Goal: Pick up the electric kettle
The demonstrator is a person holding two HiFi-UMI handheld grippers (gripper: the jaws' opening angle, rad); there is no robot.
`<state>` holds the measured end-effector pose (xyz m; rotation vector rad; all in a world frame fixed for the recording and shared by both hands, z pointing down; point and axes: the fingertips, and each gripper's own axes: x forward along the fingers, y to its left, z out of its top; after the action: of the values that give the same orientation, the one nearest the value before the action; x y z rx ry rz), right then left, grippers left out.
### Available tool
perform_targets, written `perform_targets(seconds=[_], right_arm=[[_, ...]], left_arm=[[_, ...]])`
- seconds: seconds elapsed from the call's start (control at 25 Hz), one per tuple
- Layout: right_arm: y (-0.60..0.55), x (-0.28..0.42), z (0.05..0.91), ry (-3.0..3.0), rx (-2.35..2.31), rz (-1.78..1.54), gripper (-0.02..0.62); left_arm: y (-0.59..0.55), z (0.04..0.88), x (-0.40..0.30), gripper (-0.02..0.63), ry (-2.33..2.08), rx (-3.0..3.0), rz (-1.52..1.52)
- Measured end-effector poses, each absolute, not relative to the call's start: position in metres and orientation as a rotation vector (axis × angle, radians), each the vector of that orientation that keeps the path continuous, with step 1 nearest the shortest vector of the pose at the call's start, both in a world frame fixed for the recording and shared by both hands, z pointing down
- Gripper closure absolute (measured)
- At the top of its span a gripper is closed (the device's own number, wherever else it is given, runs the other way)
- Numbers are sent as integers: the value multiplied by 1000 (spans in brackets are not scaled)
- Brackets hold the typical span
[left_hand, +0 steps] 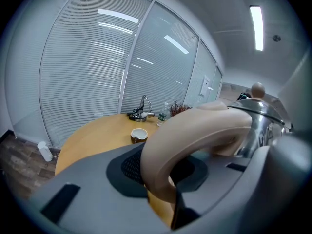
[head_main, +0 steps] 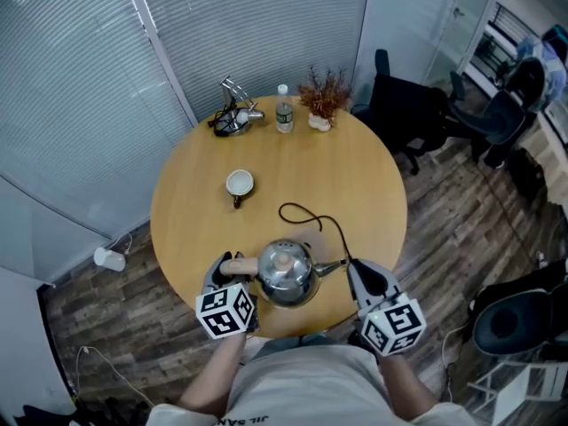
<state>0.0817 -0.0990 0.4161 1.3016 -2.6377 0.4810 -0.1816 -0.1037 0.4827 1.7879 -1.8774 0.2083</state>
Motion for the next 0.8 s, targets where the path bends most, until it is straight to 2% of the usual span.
perform_targets(seconds=[0.8], right_arm=[[-92,87,416,-2623,1331,478,561]], left_arm=[[-61,453,-162,514,-1762,1864,185]])
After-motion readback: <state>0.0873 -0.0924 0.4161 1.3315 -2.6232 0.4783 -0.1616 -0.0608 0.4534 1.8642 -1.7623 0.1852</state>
